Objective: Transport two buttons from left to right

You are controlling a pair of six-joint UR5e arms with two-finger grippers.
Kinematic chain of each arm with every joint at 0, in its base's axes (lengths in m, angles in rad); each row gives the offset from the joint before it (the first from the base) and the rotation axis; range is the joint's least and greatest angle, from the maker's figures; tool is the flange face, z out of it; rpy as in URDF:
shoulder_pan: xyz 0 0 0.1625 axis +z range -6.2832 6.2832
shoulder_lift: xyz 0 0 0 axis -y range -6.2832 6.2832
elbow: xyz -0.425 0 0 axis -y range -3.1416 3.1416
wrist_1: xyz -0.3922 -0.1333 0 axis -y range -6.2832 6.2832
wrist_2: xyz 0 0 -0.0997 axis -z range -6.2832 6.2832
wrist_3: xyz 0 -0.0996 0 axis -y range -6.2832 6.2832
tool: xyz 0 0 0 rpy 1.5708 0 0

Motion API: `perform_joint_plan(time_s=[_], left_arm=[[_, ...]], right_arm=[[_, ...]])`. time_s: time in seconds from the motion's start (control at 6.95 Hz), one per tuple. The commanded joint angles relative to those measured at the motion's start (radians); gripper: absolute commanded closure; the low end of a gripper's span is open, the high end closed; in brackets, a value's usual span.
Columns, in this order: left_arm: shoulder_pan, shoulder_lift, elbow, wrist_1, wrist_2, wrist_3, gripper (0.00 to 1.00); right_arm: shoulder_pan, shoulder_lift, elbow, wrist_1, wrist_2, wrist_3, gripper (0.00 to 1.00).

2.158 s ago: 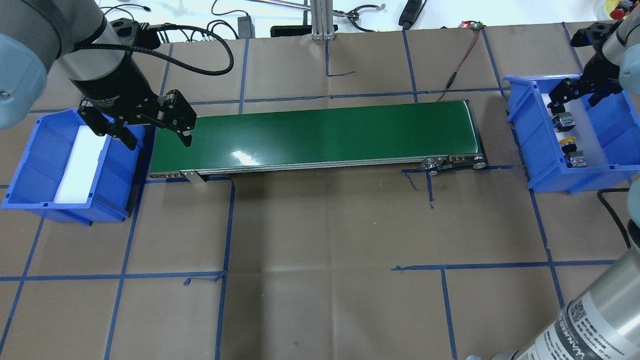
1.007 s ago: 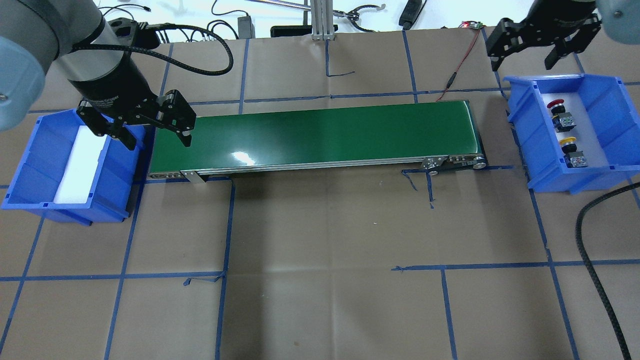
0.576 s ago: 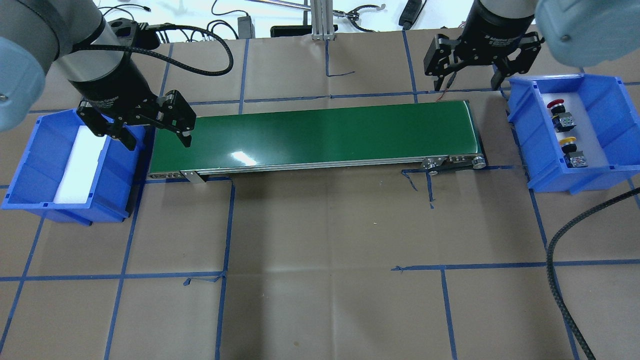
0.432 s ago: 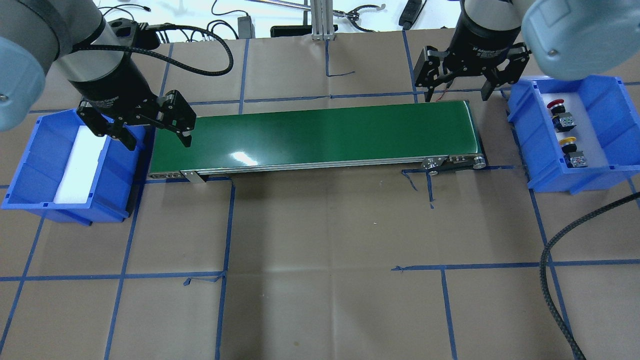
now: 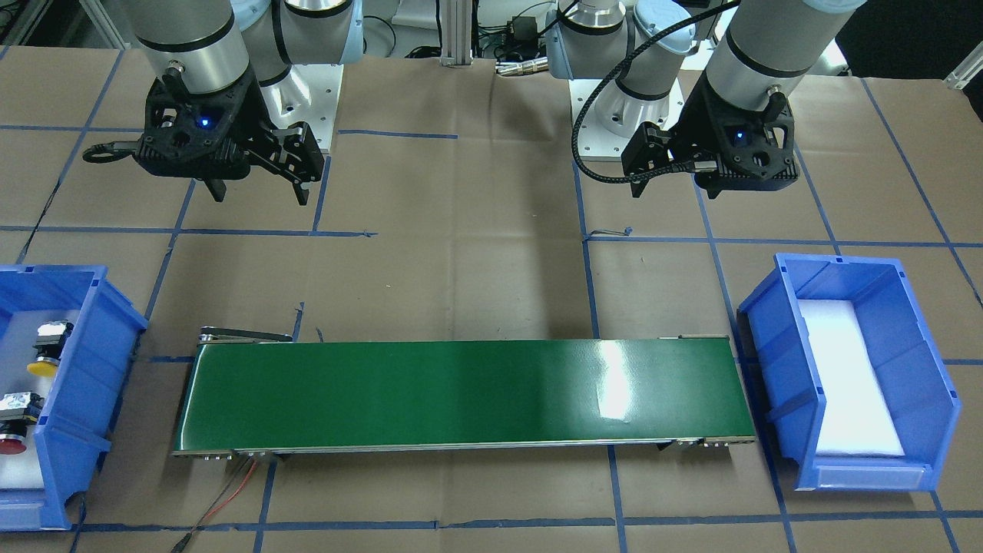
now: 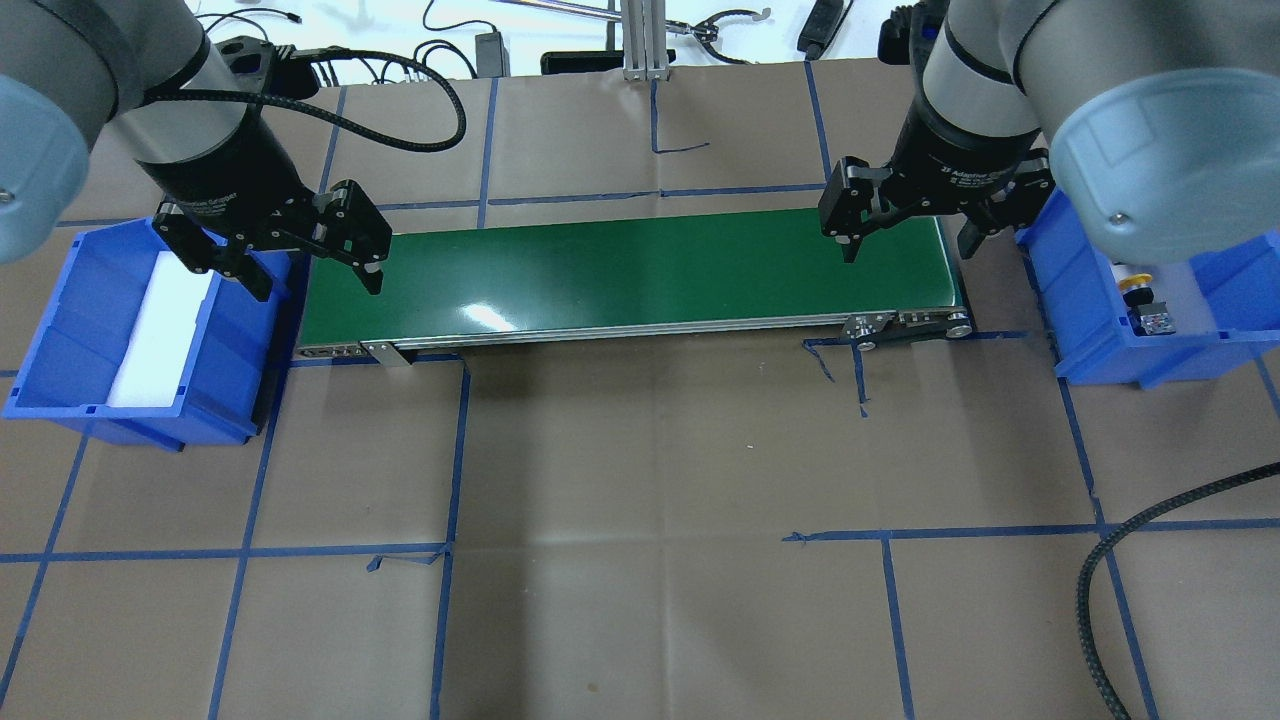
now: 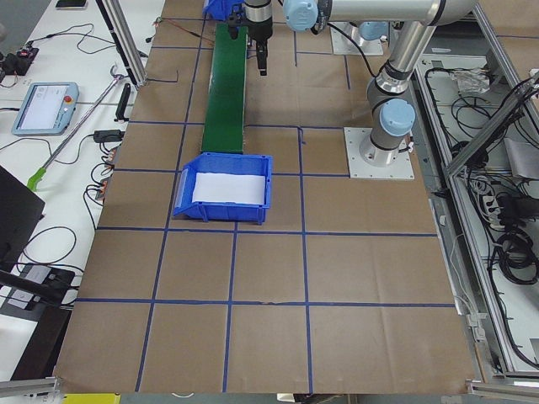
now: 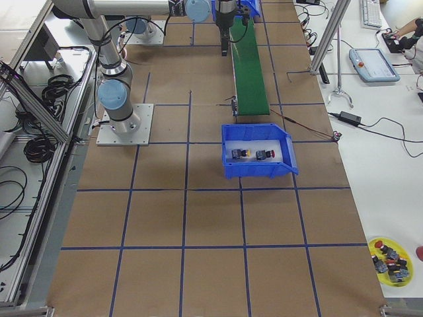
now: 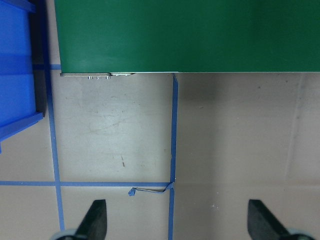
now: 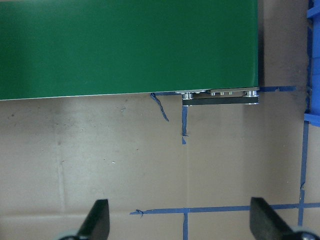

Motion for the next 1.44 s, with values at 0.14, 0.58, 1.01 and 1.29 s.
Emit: perform_joint_plan(time_s=[0.14,0.58,1.01,1.29], left_arm=[[0.000,0.001,0.000,0.000,0.000,0.000,0.00],[0.000,0.001,0.000,0.000,0.000,0.000,0.00],[0.000,0.001,0.000,0.000,0.000,0.000,0.00],[0.000,0.001,-0.002,0.000,0.000,0.000,0.00]], right_arm=[[0.001,-0.010,-0.017,0.013,0.005,0.001,0.00],[-0.001,-0.016,-0.020,0.029,0.007,0.001,0.00],[-0.001,-0.014,-0.019,0.029,0.007,0.001,0.00],[-0.003,-0.014,-0.020,0.029,0.005,0.001,0.00]])
